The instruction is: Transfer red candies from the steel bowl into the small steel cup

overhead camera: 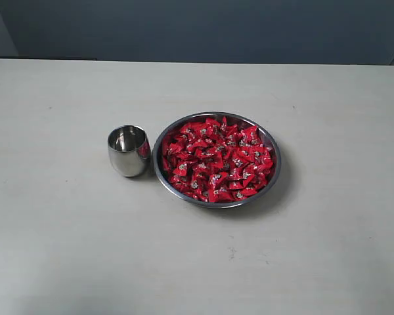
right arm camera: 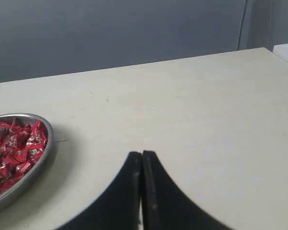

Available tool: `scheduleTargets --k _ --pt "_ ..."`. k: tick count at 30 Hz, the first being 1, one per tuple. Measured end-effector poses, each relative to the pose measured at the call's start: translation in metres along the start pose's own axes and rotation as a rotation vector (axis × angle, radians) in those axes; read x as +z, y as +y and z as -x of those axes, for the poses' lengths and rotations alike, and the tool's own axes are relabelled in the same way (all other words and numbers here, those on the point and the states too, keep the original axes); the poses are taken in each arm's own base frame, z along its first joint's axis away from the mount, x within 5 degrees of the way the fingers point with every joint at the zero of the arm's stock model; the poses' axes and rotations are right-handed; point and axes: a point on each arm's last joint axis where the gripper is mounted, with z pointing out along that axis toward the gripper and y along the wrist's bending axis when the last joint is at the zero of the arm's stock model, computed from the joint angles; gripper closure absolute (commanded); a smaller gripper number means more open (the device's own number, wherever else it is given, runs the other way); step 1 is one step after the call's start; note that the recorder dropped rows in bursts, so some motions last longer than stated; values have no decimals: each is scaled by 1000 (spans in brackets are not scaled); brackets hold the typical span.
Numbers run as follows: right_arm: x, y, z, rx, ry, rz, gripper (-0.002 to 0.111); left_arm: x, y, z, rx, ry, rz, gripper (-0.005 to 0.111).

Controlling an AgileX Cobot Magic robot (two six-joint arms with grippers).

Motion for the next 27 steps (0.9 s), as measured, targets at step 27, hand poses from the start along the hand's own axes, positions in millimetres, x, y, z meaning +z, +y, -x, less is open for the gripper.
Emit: scheduleTargets --k 27 --pt "-5 9 71 -1 48 -3 109 0 0 0 0 0 0 106"
